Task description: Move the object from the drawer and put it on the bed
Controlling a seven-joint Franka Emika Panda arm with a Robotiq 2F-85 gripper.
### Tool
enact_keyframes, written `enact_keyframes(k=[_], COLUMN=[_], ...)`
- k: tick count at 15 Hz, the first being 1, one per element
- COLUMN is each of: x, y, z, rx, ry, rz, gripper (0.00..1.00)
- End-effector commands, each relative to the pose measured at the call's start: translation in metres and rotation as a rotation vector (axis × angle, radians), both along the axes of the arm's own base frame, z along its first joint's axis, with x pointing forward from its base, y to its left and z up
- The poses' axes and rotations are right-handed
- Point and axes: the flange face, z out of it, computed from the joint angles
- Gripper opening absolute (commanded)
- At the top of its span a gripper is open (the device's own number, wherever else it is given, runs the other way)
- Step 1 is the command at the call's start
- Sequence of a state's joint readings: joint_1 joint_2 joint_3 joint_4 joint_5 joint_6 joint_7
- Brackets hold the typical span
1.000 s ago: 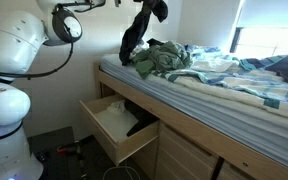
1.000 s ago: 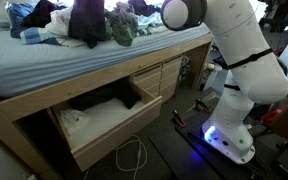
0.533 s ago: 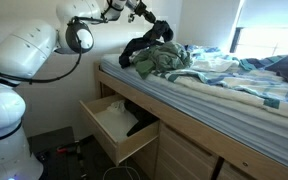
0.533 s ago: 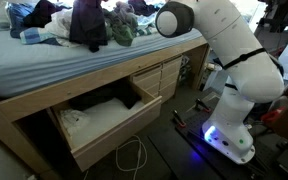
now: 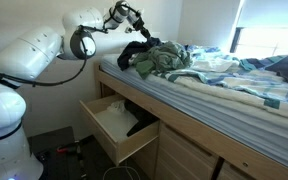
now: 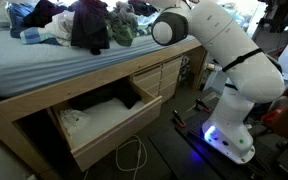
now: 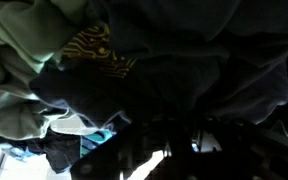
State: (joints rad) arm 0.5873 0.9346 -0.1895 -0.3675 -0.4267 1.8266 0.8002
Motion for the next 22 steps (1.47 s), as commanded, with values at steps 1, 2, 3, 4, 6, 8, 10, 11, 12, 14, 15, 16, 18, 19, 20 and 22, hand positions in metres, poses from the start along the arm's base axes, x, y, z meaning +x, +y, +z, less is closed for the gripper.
enact_keyframes(k=[1,2,3,4,6,8,10,11,12,14,15,16,18,19,20,22], x=[-0.009,-0.011,-0.014,-0.017,-0.026,-0.040,-0.057,-0.067,-0.076,-0.095,-0.105,-0.113,-0.130,-0.139,-0.147,-0.164], y=[0.003,0.003,0.002,0.001,-0.001,-0.002,0.001,0.003,0.006,0.014,0.018,0.022,0.031,0.037,0.042,0.051], z=[0.000,0.003,0.008,0.013,0.029,0.049,0.073,0.086,0.096,0.115,0.121,0.127,0.135,0.138,0.141,0.146], rx=[0.012,0.012,0.001,-0.006,-0.032,-0.056,-0.078,-0.088,-0.098,-0.112,-0.122,-0.134,-0.163,-0.178,-0.192,-0.223], ry=[0.088,0.095,0.098,0.100,0.092,0.089,0.083,0.078,0.075,0.075,0.081,0.087,0.103,0.114,0.123,0.136], rz=[0.032,0.033,0.036,0.032,0.032,0.034,0.053,0.070,0.084,0.129,0.154,0.170,0.202,0.222,0.239,0.259], gripper=[0.41,0.48,0.55,0.62,0.77,0.92,1.00,1.00,1.00,1.00,1.00,1.00,1.00,1.00,1.00,1.00])
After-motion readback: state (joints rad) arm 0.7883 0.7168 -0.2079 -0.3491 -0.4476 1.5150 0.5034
